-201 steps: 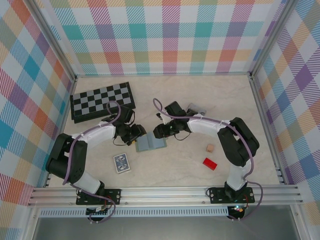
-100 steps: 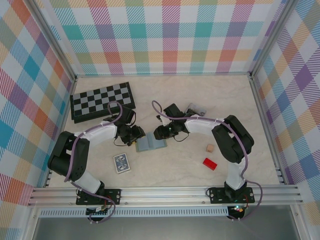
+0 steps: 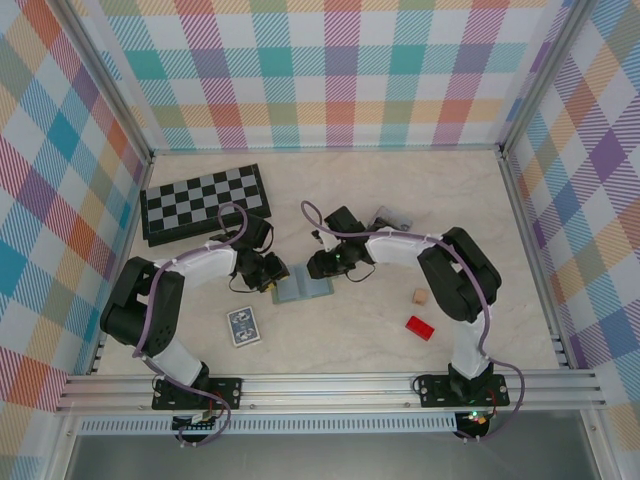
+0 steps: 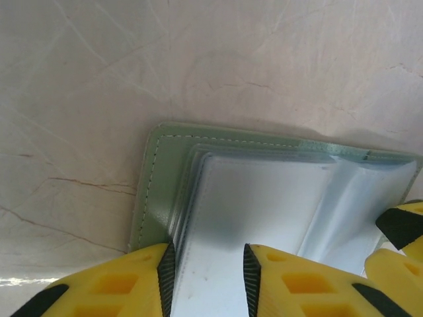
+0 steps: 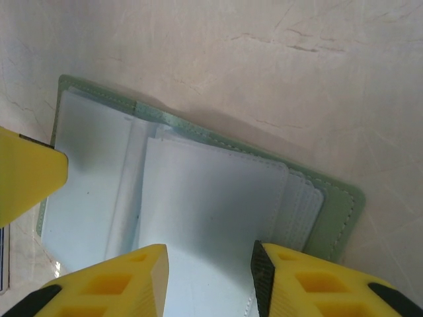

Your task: Take the credit cards out of the card holder

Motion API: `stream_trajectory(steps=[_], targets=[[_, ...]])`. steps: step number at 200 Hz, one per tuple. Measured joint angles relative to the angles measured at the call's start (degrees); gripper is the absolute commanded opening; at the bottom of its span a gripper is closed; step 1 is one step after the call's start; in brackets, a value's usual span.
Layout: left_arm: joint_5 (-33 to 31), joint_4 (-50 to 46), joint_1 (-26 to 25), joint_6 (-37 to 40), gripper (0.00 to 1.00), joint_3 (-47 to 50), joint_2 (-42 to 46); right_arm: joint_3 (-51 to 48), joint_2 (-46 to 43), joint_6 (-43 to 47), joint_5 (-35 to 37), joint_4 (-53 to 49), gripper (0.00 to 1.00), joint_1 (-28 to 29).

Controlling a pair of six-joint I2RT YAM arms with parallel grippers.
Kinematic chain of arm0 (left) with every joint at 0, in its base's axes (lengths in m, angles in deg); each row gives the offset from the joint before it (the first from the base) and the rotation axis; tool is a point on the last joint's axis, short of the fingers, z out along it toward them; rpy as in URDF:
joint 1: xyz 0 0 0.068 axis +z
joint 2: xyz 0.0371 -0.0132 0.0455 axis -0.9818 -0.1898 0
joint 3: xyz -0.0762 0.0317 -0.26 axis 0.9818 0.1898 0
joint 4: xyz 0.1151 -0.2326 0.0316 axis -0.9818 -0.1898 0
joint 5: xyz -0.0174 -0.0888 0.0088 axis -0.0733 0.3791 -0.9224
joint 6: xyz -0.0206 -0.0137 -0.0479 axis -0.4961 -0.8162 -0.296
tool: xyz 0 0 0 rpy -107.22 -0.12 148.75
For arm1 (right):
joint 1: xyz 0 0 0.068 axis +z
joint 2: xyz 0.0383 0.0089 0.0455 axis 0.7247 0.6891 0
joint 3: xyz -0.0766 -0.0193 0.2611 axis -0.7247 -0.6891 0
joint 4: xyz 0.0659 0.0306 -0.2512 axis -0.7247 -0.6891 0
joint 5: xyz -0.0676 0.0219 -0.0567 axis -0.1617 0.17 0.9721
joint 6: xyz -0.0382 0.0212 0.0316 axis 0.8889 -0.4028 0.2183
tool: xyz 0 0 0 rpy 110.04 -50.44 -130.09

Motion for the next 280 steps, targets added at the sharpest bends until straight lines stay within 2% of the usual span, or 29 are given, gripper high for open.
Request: stream_trajectory(steps=[33, 80, 125, 228, 253, 280], targets=[[0.6, 0.0, 0.0, 0.0, 0.28, -0.1, 0.0, 1.5, 1.1, 0.0, 0.0, -1.0, 0.39, 0.0], [3.1, 0.4, 0.0, 0.2, 0.32, -0.6, -0.2, 2.2, 1.5, 0.0, 0.0, -1.8, 0.39, 0.0], [6.5, 1.7, 0.0, 0.2, 0.31, -0.8, -1.6, 2.2, 1.5, 0.0, 0.0, -1.8, 0.38, -0.1], [7.7, 1.7, 0.0, 1.7, 0.11, -2.8, -1.2, 1.9, 1.4, 0.0, 0.1, -1.2, 0.37, -0.1], [6.3, -0.3, -0.3, 3.3, 0.08, -4.2, -0.7, -0.9, -0.6, 0.0, 0.9, 0.8, 0.37, -0.1], [2.1, -4.8, -0.4, 5.6, 0.06, -6.2, -0.6, -5.9, -5.3, 0.0, 1.7, 2.8, 0.39, -0.1]])
